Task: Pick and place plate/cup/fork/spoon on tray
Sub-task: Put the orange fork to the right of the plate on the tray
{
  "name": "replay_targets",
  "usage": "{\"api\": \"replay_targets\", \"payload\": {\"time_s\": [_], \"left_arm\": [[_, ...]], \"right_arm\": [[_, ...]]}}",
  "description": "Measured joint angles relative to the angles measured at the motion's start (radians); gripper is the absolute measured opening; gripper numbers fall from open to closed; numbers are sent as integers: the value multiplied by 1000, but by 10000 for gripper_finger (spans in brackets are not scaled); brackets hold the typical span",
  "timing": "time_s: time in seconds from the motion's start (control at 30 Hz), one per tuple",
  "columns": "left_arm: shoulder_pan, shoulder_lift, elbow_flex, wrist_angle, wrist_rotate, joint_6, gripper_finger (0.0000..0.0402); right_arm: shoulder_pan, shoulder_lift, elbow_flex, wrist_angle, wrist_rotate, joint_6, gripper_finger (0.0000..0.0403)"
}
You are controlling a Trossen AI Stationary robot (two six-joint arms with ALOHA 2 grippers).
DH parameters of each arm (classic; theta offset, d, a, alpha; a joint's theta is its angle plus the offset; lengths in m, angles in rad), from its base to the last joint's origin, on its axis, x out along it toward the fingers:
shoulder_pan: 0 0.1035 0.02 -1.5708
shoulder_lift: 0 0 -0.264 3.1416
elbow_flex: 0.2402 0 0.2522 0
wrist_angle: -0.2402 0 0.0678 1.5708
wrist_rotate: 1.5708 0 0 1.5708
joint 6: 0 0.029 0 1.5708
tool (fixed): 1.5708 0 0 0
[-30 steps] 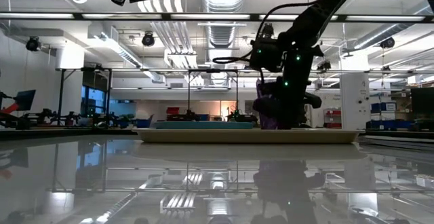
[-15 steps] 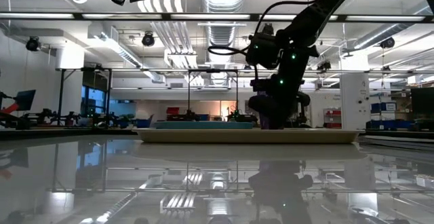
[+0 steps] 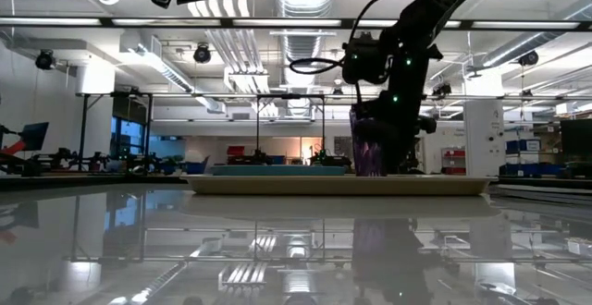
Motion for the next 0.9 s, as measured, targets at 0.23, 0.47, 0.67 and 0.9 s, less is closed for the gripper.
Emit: {"api": "replay_targets", "payload": {"time_s": [0.23, 0.47, 0.67, 0.9], "left_arm": [[0, 0, 0, 0, 0, 0, 22], [0, 0, -1, 7, 0, 0, 22], [0, 0, -1, 10, 0, 0, 22], [0, 0, -1, 10, 0, 0, 22]], "right_arm": [[-1, 18, -67, 179, -6, -36, 8], [1, 24, -91, 273, -6, -37, 8], [9, 16, -85, 269, -9, -43, 8], [-37, -41, -62, 146, -113, -18, 8]]}}
